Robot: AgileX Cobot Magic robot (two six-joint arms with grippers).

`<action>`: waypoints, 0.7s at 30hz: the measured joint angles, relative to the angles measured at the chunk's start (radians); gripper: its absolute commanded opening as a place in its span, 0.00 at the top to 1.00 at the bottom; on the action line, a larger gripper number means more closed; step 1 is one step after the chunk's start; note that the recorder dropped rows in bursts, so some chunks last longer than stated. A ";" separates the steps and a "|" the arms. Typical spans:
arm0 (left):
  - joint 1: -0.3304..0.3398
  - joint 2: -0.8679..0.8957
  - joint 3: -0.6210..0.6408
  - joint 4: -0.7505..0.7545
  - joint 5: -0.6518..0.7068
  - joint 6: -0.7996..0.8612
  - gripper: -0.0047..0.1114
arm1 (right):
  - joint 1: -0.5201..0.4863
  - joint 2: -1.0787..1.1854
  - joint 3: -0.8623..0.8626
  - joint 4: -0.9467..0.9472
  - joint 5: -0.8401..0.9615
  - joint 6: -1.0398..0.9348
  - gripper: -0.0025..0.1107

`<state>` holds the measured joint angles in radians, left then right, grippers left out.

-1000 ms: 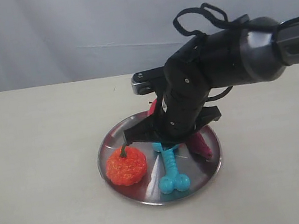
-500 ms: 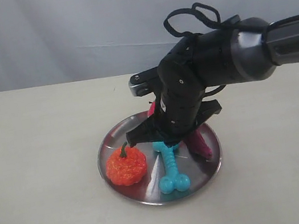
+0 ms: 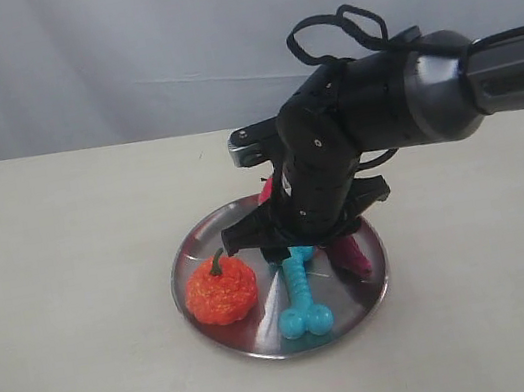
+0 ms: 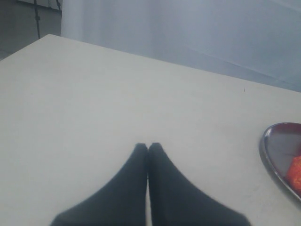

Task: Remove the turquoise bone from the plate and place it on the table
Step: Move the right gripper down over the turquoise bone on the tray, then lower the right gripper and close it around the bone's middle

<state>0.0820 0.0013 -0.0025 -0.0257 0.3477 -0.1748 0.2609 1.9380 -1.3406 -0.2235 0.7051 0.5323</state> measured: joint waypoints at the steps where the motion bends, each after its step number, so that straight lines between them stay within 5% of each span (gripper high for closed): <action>1: 0.000 0.000 0.000 0.000 0.000 0.000 0.96 | 0.000 0.000 0.000 0.000 0.000 0.000 0.47; 21: 0.000 0.000 0.000 0.000 0.000 0.000 0.96 | 0.000 0.059 0.000 -0.002 -0.064 0.022 0.47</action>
<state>0.0820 0.0013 -0.0025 -0.0257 0.3477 -0.1748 0.2609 1.9970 -1.3409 -0.2252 0.6411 0.5541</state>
